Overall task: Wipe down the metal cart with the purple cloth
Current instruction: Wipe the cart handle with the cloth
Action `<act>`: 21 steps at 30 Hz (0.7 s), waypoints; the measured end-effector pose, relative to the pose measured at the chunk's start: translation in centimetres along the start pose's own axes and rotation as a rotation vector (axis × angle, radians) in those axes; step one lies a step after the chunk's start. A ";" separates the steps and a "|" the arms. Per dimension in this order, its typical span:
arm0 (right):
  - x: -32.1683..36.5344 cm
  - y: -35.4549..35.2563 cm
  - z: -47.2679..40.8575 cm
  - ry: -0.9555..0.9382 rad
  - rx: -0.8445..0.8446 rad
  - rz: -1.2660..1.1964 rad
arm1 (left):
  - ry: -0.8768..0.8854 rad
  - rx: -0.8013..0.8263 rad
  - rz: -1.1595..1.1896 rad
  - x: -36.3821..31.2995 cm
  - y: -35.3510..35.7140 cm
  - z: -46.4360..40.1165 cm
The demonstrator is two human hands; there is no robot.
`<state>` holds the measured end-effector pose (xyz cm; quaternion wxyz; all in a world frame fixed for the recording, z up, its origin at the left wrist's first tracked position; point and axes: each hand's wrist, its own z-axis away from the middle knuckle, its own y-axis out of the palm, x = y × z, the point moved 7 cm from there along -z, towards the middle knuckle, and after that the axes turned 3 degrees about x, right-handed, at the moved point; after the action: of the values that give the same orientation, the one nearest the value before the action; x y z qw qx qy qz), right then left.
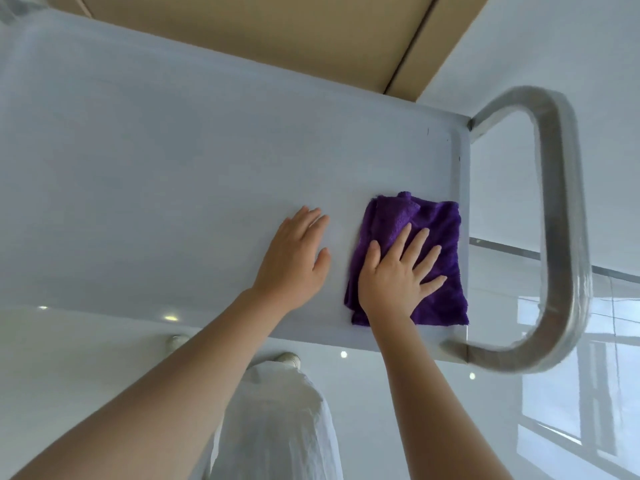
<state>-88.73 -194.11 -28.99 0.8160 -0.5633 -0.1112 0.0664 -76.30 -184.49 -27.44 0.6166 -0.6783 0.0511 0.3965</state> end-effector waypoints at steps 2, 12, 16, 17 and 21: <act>3.4 0.9 0.8 -0.063 0.022 0.012 | -0.043 -0.030 0.014 1.9 -1.7 0.8; 16.6 3.7 4.5 -0.186 0.084 0.067 | -0.198 -0.190 0.015 12.7 -9.5 5.8; 21.7 4.9 6.6 -0.247 0.088 0.094 | -0.223 -0.221 0.013 16.2 -11.8 8.0; 23.1 5.2 7.2 -0.266 0.090 0.102 | -0.232 -0.223 0.021 16.9 -12.3 8.6; 28.3 6.7 9.8 -0.367 0.088 0.156 | -0.291 -0.233 0.078 20.2 -14.2 11.4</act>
<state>-63.81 -176.28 -28.95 0.7985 -0.5123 -0.2110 0.2355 -60.03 -162.70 -27.43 0.5191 -0.6779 -0.0588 0.5172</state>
